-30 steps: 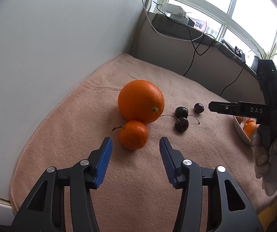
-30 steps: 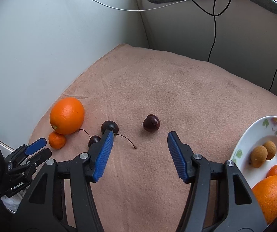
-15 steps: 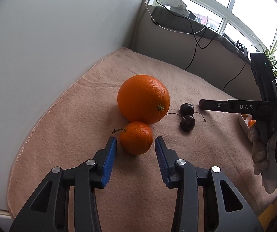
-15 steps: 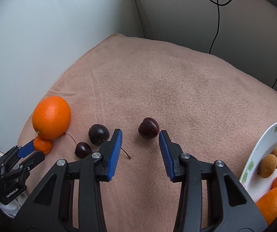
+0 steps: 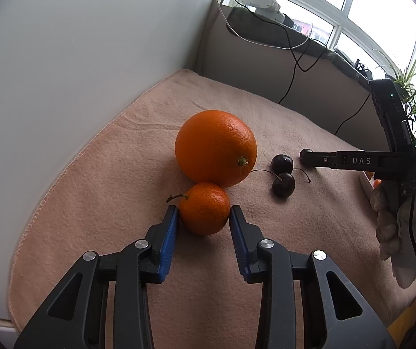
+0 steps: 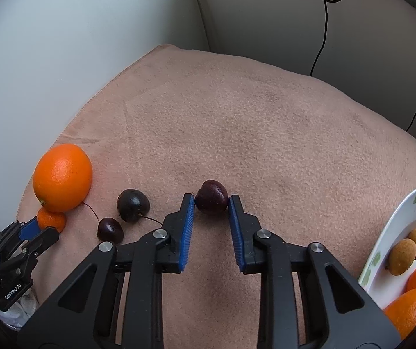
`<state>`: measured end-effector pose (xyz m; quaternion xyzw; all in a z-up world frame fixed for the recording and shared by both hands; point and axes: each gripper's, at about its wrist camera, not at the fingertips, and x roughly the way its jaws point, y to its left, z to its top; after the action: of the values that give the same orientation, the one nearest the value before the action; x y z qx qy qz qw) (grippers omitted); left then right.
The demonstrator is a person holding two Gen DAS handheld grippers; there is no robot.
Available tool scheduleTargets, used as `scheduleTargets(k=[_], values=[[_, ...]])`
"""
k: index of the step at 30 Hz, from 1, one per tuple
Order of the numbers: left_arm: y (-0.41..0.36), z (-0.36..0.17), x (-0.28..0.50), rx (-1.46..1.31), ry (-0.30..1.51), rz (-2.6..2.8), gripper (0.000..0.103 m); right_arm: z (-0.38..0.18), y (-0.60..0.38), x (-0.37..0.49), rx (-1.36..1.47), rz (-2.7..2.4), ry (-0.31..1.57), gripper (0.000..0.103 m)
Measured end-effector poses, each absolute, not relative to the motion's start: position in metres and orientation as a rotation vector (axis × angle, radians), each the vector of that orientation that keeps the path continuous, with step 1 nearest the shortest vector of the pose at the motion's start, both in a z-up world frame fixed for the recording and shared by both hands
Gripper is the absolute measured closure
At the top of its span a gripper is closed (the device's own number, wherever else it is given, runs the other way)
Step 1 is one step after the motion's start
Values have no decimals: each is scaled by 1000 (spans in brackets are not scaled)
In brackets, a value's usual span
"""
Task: Organize fruits
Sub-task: 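Grasp a dark cherry with the right gripper while the left gripper grasps the small tangerine, then carry the cherry and small tangerine over the floral plate with both grippers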
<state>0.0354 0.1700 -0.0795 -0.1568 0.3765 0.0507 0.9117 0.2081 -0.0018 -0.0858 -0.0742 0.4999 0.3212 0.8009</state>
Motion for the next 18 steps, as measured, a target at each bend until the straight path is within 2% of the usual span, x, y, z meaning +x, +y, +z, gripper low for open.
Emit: scheduleTargets(k=[18], values=[[167, -68, 20, -342, 737, 98, 69, -54, -32, 190, -100, 714, 1005, 78]])
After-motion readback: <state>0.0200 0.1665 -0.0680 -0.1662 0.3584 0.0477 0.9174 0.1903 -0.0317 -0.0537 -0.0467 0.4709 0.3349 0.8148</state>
